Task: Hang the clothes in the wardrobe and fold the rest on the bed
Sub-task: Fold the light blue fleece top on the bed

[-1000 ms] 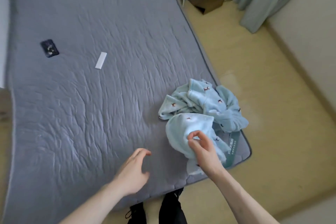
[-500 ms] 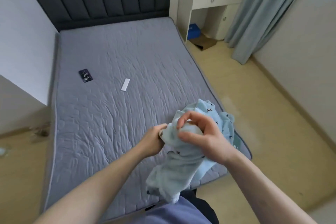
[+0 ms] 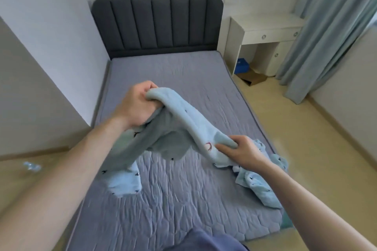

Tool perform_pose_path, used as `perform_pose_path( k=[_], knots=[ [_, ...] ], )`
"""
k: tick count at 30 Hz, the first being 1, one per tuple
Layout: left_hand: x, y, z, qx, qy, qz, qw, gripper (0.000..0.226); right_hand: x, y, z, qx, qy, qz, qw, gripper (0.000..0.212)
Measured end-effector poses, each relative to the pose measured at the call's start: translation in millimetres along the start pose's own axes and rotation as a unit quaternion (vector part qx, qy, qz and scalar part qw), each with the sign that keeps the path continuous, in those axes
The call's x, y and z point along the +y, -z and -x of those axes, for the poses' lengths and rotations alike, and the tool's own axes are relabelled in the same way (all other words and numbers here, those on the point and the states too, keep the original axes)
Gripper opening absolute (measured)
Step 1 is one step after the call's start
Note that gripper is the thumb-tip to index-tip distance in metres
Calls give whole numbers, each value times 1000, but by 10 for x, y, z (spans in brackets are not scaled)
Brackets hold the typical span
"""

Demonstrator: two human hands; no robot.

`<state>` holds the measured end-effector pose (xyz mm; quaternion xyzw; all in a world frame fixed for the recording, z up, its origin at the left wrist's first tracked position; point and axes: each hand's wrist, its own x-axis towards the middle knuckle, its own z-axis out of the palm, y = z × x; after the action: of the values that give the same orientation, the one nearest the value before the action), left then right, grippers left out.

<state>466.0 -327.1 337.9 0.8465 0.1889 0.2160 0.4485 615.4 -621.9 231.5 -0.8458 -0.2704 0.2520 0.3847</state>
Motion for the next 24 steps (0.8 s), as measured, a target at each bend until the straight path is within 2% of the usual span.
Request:
perform_pose_path(
  k=[2, 4, 6, 8, 12, 14, 16, 18, 20, 22, 24],
  knots=[
    [-212, 183, 133, -64, 45, -107, 991, 29, -81, -51, -86, 59, 17, -27, 998, 34],
    [-483, 329, 305, -125, 85, -232, 961, 44, -137, -54, -130, 103, 53, -52, 992, 28],
    [-776, 425, 486, -174, 125, -298, 930, 51, -201, -93, -125, 82, 86, -55, 991, 19],
    [-1014, 491, 669, -224, 160, -298, 914, 51, -273, -173, -105, 41, 112, -55, 991, 12],
    [-1299, 456, 958, -332, 221, -252, 882, 23, -446, -302, -74, -23, 136, -67, 988, 16],
    [-1377, 364, 1077, -396, 243, -240, 852, 21, -498, -376, -39, -69, 146, -63, 985, 18],
    [-1468, 242, 1213, -446, 267, -216, 826, 32, -515, -465, 26, -116, 155, -55, 980, 20],
    [-1555, 110, 1351, -465, 303, -151, 818, 51, -503, -547, 98, -156, 164, -56, 973, 22],
    [-1657, -34, 1450, -452, 363, -71, 812, 62, -487, -596, 162, -183, 168, -64, 967, 25],
    [-1667, -169, 1492, -433, 399, -62, 806, 49, -501, -621, 216, -202, 173, -66, 962, 28],
    [-1672, -299, 1457, -413, 341, -168, 828, 35, -541, -639, 261, -226, 187, -60, 954, 30]
  ],
)
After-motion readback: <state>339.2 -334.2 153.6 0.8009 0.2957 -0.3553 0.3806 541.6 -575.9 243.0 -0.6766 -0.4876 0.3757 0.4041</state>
